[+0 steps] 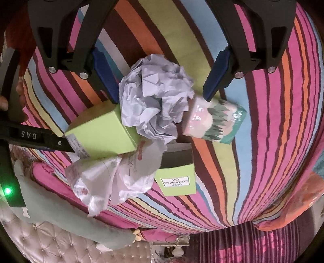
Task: Collect trash
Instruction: 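Grasp the crumpled white paper with the left tool while the right tool grasps the printed leaflet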
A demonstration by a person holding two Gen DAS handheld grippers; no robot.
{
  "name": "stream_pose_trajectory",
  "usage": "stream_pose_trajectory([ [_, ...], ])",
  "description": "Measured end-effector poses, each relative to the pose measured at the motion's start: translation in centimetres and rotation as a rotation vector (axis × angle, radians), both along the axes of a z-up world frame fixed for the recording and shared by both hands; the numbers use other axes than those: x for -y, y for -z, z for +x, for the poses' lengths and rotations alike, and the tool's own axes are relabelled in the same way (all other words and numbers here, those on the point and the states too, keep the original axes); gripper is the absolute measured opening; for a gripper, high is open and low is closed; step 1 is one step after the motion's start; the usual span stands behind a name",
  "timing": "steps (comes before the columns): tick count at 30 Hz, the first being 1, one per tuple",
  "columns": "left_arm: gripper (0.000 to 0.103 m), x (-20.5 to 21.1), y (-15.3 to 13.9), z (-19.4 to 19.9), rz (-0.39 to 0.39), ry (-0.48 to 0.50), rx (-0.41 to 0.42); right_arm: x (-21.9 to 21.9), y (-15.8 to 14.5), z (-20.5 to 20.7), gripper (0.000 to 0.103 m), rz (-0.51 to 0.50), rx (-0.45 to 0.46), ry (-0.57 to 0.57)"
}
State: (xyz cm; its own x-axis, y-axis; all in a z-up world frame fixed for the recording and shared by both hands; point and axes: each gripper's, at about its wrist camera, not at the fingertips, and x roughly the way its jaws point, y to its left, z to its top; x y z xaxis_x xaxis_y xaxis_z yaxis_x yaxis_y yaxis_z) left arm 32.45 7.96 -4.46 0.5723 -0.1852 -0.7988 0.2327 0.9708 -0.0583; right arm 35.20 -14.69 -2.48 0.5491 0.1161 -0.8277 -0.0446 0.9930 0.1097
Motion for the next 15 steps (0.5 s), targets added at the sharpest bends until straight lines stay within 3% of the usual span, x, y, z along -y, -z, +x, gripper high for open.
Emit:
stream_pose_trajectory([
  [8, 0.082, 0.9, 0.7, 0.7, 0.07, -0.007, 0.0, -0.1, 0.4, 1.1, 0.089, 0.018, -0.019, 0.019],
  [15, 0.081, 0.8, 1.0, 0.7, 0.061, -0.031, -0.002, -0.6, 1.0, 2.3, 0.088, -0.025, -0.019, 0.042],
])
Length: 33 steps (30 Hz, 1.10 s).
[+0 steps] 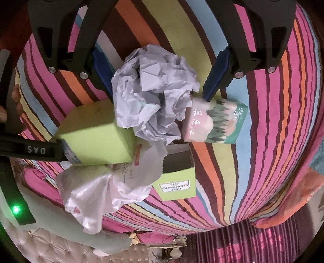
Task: Collect trash
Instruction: 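Grasp the crumpled white paper with the left tool while the right tool grasps the printed leaflet, then carry the crumpled paper and leaflet toward the wastebasket with both tools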
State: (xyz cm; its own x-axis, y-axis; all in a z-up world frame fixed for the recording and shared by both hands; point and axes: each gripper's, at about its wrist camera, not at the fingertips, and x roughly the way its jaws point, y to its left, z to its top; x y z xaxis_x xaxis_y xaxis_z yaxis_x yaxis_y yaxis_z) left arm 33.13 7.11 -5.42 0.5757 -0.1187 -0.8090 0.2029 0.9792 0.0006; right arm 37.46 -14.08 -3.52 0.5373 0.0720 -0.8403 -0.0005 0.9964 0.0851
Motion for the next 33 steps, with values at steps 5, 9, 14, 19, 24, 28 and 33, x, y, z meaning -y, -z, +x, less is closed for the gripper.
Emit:
stream_pose_trajectory([
  [5, 0.058, 0.0, 0.9, 0.4, -0.004, -0.015, -0.053, 1.0, 0.5, 0.8, 0.069, 0.04, -0.033, -0.021],
  [9, 0.055, -0.3, 0.7, 0.2, -0.04, -0.052, -0.065, 0.9, 0.2, 0.5, 0.049, 0.015, -0.037, -0.074],
  [14, 0.055, -0.8, 0.5, -0.8, -0.071, -0.069, -0.067, 2.2, 0.1, -0.5, 0.047, 0.049, -0.04, -0.079],
  [19, 0.053, -1.2, 0.3, -2.2, -0.111, -0.084, -0.06, 3.6, 0.1, -2.1, 0.047, 0.094, -0.041, -0.082],
  [24, 0.052, -0.8, -0.4, -4.0, -0.133, -0.087, -0.037, 4.5, -0.3, -4.6, 0.047, 0.131, -0.039, -0.083],
  [28, 0.052, -0.8, -1.2, -5.6, -0.155, -0.091, -0.014, 6.3, -1.1, -6.5, 0.047, 0.161, -0.02, -0.044],
  [33, 0.052, -1.0, -1.8, -7.2, -0.177, -0.111, -0.005, 7.9, -1.5, -8.6, 0.047, 0.176, -0.009, -0.024],
])
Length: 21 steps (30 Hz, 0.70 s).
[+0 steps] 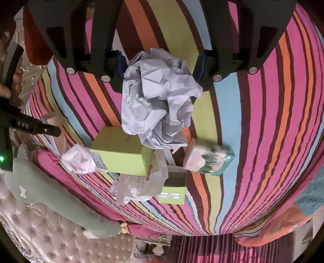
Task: Collect trash
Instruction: 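Carry the crumpled paper and leaflet toward the wastebasket with both tools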
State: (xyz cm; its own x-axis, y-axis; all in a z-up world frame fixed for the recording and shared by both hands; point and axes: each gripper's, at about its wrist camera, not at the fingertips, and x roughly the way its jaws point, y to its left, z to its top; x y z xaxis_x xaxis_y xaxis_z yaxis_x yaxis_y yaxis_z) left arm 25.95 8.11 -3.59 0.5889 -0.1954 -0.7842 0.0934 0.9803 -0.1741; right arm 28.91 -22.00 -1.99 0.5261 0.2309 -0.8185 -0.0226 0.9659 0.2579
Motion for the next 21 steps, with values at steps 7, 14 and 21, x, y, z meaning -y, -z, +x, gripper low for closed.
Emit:
stream_pose_trajectory([
  [7, 0.052, 0.3, -0.6, -3.1, -0.014, -0.021, 0.002, 1.2, -0.1, -3.4, 0.047, 0.038, -0.002, 0.012],
  [14, 0.052, 1.5, -0.8, -7.3, -0.002, -0.037, -0.018, 1.0, 0.0, -7.5, 0.047, 0.053, -0.012, -0.014],
  [21, 0.052, 2.6, -0.9, -12.1, -0.014, -0.038, -0.019, -0.5, -0.5, -12.0, 0.047, 0.058, -0.018, -0.092],
])
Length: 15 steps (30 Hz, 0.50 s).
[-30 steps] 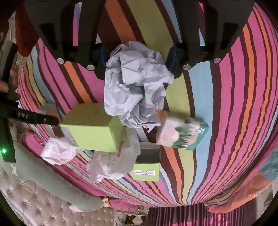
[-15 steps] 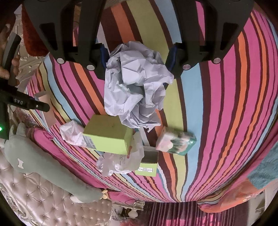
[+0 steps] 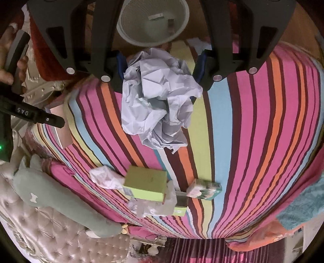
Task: Collect trash
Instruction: 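Carry the crumpled paper and leaflet toward the wastebasket with both tools, then lower both items into the wastebasket and open both tools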
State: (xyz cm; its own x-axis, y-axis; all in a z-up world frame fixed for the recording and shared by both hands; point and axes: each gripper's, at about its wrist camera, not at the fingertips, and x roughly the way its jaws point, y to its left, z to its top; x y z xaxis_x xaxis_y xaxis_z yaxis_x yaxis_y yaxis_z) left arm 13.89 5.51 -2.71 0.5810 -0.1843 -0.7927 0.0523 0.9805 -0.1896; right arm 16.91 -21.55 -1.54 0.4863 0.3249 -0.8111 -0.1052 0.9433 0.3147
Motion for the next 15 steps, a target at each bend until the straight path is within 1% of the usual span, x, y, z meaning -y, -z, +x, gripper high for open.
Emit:
stream_pose_trajectory([
  [3, 0.052, 0.9, 0.0, -2.0, 0.019, 0.021, -0.002, -0.4, 0.3, -2.0, 0.047, 0.012, -0.014, -0.022],
  [8, 0.052, 2.2, 0.6, -4.9, 0.026, 0.067, -0.03, -1.0, 0.8, -5.2, 0.047, 0.02, -0.046, -0.055],
  [15, 0.052, 3.2, 3.2, -7.4, 0.016, 0.088, -0.115, -2.1, 3.3, -7.9, 0.047, 0.06, -0.167, -0.096],
])
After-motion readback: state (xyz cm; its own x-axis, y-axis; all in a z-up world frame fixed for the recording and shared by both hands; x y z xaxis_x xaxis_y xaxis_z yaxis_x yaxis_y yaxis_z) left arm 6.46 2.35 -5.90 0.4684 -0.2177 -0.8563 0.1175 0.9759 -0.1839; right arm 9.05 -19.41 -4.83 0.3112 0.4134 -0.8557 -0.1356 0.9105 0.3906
